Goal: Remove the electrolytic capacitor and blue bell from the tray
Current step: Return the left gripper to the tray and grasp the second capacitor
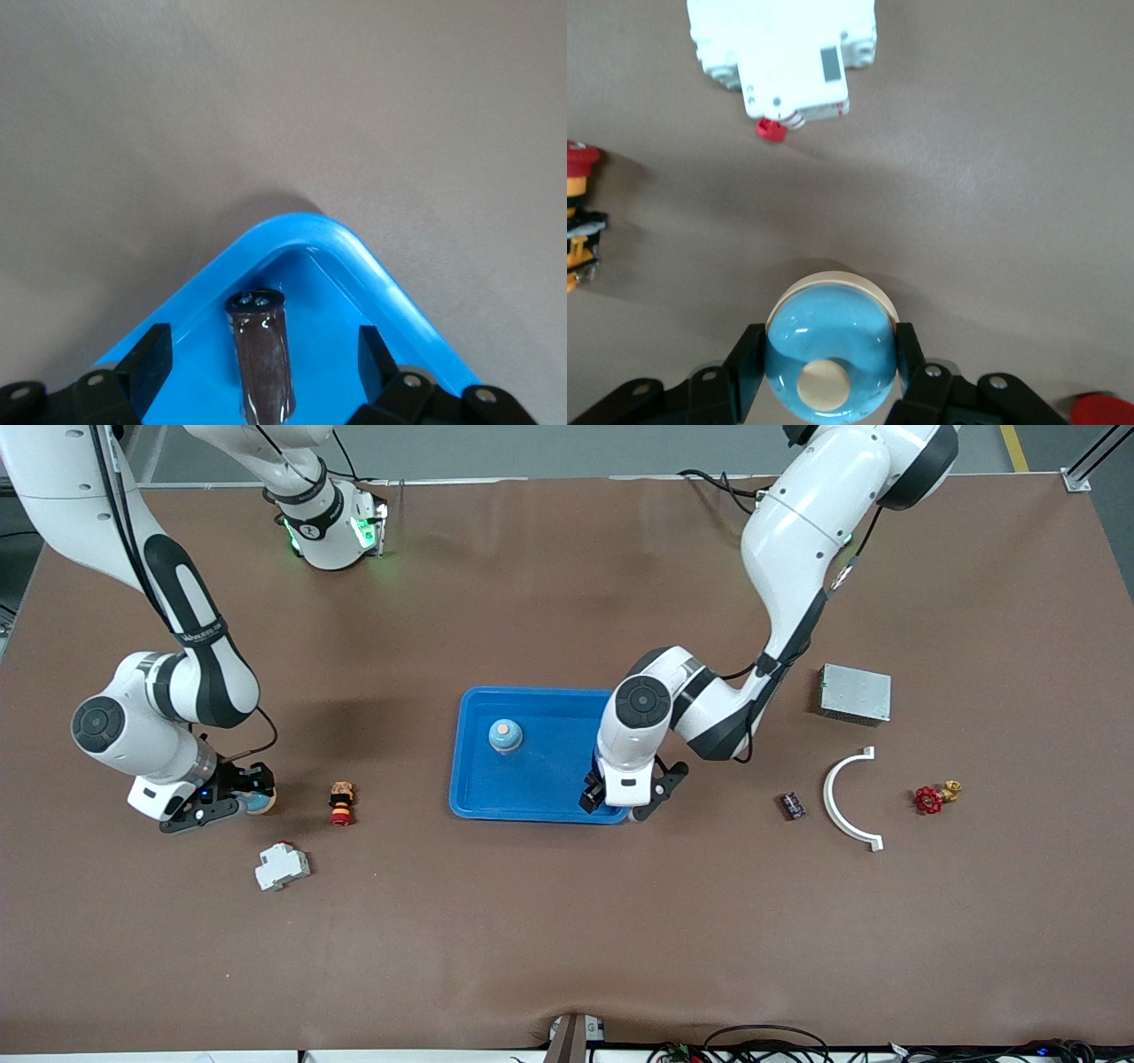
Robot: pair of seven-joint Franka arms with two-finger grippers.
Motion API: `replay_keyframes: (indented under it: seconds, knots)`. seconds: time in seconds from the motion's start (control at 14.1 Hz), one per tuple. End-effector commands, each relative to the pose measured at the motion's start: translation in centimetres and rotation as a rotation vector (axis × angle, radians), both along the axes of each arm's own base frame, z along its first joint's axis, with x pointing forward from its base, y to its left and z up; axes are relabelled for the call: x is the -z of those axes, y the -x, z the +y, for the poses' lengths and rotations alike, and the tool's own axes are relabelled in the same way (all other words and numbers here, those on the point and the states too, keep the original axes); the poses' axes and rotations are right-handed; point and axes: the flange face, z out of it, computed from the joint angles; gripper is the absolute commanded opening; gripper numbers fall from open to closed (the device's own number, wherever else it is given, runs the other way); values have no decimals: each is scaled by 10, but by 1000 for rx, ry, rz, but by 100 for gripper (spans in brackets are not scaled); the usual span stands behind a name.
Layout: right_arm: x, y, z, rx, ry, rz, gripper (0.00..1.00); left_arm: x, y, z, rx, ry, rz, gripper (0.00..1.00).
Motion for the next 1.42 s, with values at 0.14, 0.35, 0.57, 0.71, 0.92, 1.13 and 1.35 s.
replay_keyframes:
  seconds: [0.14, 0.35, 0.57, 0.71, 0.92, 1.13, 1.35]
  knots:
    - [3, 9, -10, 21, -7, 3, 0, 12, 4, -13, -7, 7, -12, 85]
    - [9, 12, -11, 26, -9, 10, 0, 13, 5, -13, 4, 3, -14, 65]
    - [16, 14, -14, 31, -7, 3, 0, 7, 5, -13, -1, 0, -14, 68]
    - [20, 15, -14, 31, -7, 3, 0, 16, 14, -20, 14, -7, -3, 55]
    - [24, 16, -14, 35, -9, 9, 0, 15, 15, -19, 24, -11, -2, 1]
    - [24, 15, -14, 41, -10, 7, 98, -13, 10, -13, 23, -49, 12, 0]
    - [15, 10, -10, 35, -10, 1, 100, -65, 2, 2, 103, -83, 13, 0]
